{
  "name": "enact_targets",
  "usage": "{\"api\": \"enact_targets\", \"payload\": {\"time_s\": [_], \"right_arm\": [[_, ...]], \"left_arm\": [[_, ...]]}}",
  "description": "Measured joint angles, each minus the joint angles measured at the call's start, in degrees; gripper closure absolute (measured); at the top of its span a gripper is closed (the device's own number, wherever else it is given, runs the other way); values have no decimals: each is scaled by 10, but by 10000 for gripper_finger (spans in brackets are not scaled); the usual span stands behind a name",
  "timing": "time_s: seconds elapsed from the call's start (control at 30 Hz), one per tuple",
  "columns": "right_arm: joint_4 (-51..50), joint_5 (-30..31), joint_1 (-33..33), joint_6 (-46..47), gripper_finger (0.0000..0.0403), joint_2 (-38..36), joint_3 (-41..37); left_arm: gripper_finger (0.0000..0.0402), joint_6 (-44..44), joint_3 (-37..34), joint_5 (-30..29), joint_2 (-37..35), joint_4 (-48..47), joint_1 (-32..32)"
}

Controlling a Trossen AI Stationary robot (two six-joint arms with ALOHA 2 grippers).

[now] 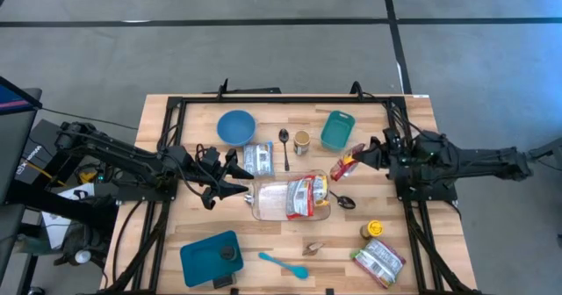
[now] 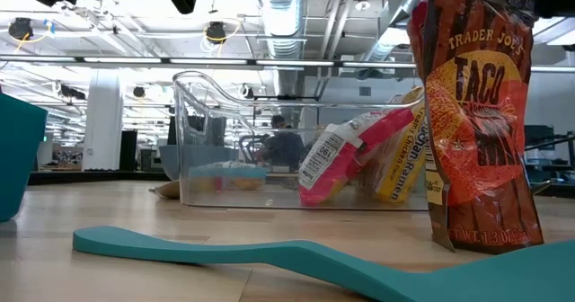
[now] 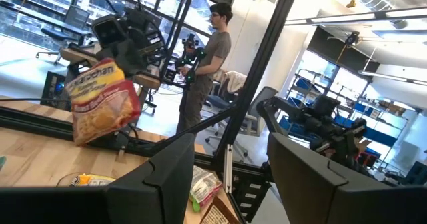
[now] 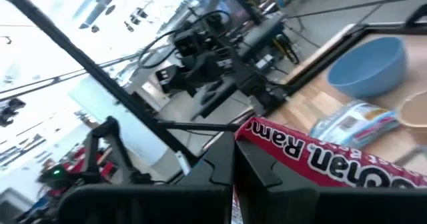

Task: Pick & Place Food Item
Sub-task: Put the red noodle pack into the transparent bin

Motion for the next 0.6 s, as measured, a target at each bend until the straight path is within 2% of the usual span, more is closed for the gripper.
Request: {"api": "enact_targets", "payload": {"time_s": [0.4,0.6], "right_arm": [[127,17,71,-15,403,68,1],[139,17,88,-28,403,129,30]], "left_arm": [[216,0,0,0,0,0,0],[216,0,0,0,0,0,0]]}}
